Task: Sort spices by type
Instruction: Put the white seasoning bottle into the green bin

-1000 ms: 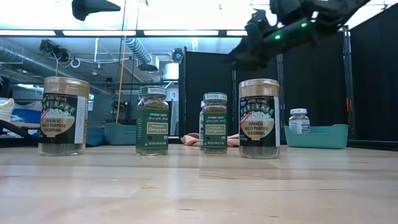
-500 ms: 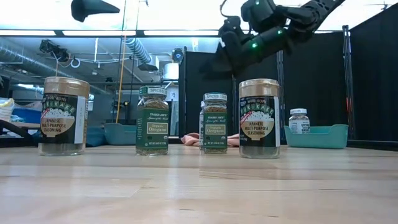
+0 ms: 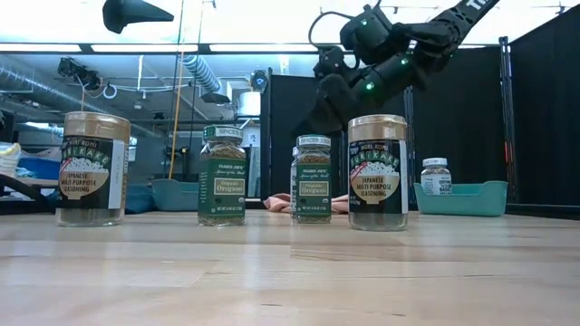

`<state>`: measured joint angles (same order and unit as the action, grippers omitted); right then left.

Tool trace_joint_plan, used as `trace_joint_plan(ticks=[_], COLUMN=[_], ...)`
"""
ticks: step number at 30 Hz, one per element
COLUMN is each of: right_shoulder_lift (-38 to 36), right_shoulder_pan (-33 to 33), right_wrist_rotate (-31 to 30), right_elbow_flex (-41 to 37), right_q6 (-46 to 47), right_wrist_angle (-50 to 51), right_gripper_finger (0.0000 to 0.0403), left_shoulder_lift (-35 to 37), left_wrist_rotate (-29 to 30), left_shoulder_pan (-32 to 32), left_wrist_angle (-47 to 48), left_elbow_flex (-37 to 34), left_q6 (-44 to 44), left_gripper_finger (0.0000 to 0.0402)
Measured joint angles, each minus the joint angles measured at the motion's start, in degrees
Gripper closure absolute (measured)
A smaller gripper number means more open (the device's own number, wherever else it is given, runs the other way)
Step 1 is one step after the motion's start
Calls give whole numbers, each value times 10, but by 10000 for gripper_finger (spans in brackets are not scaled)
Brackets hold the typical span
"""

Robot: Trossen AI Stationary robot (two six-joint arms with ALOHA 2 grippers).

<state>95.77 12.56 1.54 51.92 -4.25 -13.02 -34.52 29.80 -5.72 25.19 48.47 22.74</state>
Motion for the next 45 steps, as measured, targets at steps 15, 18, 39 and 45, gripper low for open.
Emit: trace_joint_plan(ticks=[15, 18, 39, 45], right_shoulder_lift=[64, 64, 62, 57], right_shoulder_pan=[-4, -5, -4, -4], right_wrist_rotate=[0, -2, -40, -41], right_elbow_flex=[0, -1, 0, -1], right_q6=[17, 17, 43, 60], right_wrist_angle=[2, 0, 19, 13], right_gripper_finger=[74, 79, 202, 202], left_shoulder_lift=[0, 0, 0, 0], left_wrist_rotate=[0, 0, 0, 0], left_shoulder_pan=[0, 0, 0, 0], left_wrist_angle=[0, 0, 1, 1], left_elbow_flex=[0, 0, 0, 0], left_q6=[1, 1, -1, -1], left_gripper_finger=[39, 39, 39, 39])
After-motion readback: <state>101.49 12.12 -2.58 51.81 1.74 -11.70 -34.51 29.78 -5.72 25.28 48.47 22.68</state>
